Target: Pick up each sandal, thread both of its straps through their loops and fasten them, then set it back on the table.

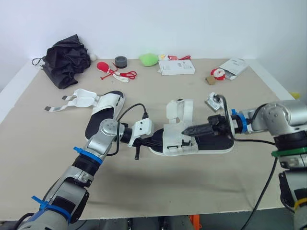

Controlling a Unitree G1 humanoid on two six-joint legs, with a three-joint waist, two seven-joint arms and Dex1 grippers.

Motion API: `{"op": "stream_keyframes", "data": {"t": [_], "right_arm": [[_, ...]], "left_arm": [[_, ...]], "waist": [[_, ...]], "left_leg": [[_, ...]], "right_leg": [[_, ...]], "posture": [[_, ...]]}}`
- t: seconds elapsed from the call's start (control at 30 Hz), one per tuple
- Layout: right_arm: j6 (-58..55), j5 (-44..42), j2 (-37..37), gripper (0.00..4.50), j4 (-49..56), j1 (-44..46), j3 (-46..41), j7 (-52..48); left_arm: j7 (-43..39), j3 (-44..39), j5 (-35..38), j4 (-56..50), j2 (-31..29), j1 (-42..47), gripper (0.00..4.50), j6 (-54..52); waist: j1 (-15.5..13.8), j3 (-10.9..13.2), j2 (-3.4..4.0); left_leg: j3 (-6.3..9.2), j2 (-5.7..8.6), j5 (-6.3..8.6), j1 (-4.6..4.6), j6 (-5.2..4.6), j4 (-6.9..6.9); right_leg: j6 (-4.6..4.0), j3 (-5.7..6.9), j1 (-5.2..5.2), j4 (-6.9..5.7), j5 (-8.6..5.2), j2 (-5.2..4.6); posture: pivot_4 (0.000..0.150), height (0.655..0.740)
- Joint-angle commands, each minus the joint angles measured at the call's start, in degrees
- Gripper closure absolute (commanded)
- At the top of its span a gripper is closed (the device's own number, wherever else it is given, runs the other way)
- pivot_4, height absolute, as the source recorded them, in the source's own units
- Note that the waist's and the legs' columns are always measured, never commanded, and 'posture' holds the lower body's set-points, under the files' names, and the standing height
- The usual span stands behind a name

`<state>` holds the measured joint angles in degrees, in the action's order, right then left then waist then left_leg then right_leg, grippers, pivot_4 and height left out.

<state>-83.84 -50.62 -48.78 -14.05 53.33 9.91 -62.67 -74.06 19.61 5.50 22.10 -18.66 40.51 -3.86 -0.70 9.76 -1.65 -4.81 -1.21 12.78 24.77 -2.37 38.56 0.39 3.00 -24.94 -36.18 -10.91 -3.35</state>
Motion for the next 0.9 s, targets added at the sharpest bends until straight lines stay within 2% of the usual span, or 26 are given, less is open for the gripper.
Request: {"op": "stream_keyframes", "data": {"t": [0.03, 0.17, 0.4, 0.9], "right_arm": [[0.77, 1.32, -0.02, 4.43, -1.86, 1.58, -1.29, -1.89], [3.17, 5.12, 1.24, 4.43, -1.6, -1.15, 1.32, -1.05], [2.13, 5.05, 0.03, 4.43, 2.61, -4.87, 1.84, -2.91], [0.6, 5.81, 0.14, 4.43, -0.46, -0.36, 1.27, -5.18]], "left_arm": [[-0.5, 2.59, -1.81, 1.48, -0.22, -2.1, 4.5, -1.65], [-0.43, 2.42, -1.67, 0.82, -0.32, -2.2, 4.5, -2.14], [-0.2, 2.23, -1.63, -0.26, -0.68, -2.66, 4.5, -2.88], [0.09, 2.22, -1.65, 0.14, -0.67, -2.44, 4.5, -3.03]], "waist": [[-0.01, -0.01, -0.01], [-0.01, -0.01, 0.0], [0.07, -0.06, 0.06], [0.06, -0.06, 0.06]], "left_leg": [[-0.01, 0.0, 0.0, 0.0, 0.0, -0.01], [-0.05, 0.01, 0.02, 0.01, -0.02, -0.01], [-0.08, 0.0, 0.03, 0.04, -0.03, -0.01], [-0.1, 0.0, 0.02, 0.04, -0.03, 0.0]], "right_leg": [[0.0, -0.01, 0.0, 0.0, 0.0, 0.0], [-0.01, -0.07, -0.01, 0.01, 0.0, -0.02], [0.01, -0.11, -0.08, -0.01, 0.01, 0.04], [0.0, -0.12, -0.09, -0.02, 0.02, 0.05]], "posture": [[0.15, 0.74], [0.15, 0.74], [0.15, 0.74], [0.15, 0.74]]}}
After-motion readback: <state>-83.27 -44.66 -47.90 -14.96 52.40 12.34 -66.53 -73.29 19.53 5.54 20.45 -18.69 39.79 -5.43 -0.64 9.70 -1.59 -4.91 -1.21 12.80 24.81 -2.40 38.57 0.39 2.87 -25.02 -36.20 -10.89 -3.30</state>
